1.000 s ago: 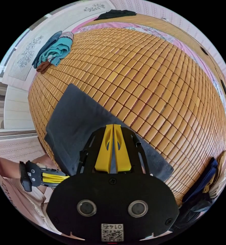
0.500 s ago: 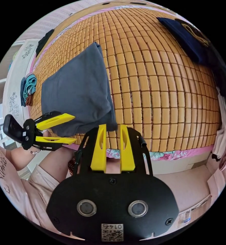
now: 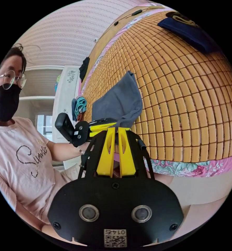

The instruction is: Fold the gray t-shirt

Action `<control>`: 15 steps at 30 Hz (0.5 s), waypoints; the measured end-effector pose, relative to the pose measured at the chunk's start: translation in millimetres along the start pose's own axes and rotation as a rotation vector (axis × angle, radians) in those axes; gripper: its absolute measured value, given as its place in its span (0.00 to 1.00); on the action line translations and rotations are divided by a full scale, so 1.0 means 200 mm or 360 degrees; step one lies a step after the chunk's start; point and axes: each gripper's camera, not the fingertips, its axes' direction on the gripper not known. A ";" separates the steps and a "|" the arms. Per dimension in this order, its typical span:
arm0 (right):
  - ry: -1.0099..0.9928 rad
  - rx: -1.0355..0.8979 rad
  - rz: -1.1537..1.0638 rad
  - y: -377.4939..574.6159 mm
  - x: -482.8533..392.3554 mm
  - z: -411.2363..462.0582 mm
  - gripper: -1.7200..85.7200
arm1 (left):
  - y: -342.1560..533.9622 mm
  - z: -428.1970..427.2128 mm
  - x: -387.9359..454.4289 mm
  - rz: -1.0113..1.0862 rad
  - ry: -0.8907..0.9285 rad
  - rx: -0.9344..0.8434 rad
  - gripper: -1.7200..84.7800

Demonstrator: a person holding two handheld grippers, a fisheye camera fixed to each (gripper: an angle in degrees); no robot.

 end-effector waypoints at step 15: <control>-0.0532 0.0358 0.0352 -0.19 0.42 0.13 0.09 | 0.13 -0.28 0.01 0.0131 0.0242 0.0137 0.01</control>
